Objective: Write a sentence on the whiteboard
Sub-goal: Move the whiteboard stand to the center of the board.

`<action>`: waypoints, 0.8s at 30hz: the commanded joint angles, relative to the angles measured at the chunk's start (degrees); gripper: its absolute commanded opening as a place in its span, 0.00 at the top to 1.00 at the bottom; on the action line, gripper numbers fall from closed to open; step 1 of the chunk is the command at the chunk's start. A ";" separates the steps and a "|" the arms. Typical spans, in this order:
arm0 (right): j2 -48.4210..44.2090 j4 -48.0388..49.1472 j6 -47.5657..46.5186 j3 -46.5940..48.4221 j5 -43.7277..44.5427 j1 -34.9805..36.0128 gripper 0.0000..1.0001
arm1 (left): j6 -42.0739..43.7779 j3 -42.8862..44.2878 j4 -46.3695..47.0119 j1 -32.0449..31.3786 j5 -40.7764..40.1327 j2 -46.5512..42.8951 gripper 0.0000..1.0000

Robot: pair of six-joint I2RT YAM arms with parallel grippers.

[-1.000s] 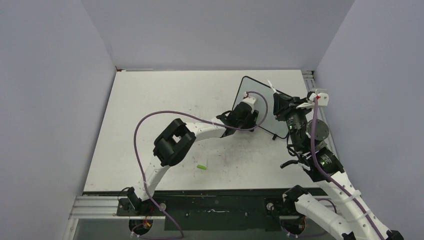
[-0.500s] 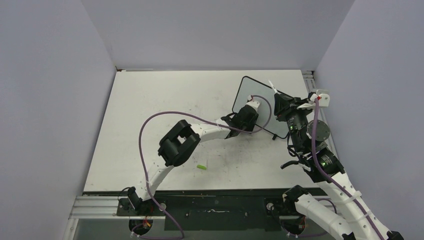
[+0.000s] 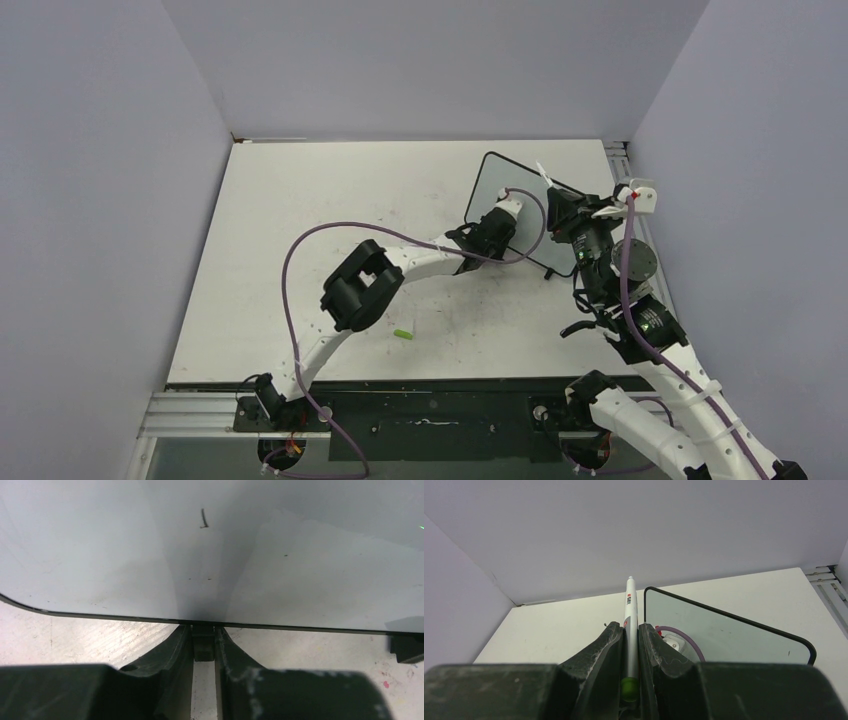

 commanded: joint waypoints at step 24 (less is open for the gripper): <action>0.60 0.61 0.82 -0.18 0.60 0.33 0.95 | -8.19 -25.50 4.62 -2.47 -24.09 -17.85 1.00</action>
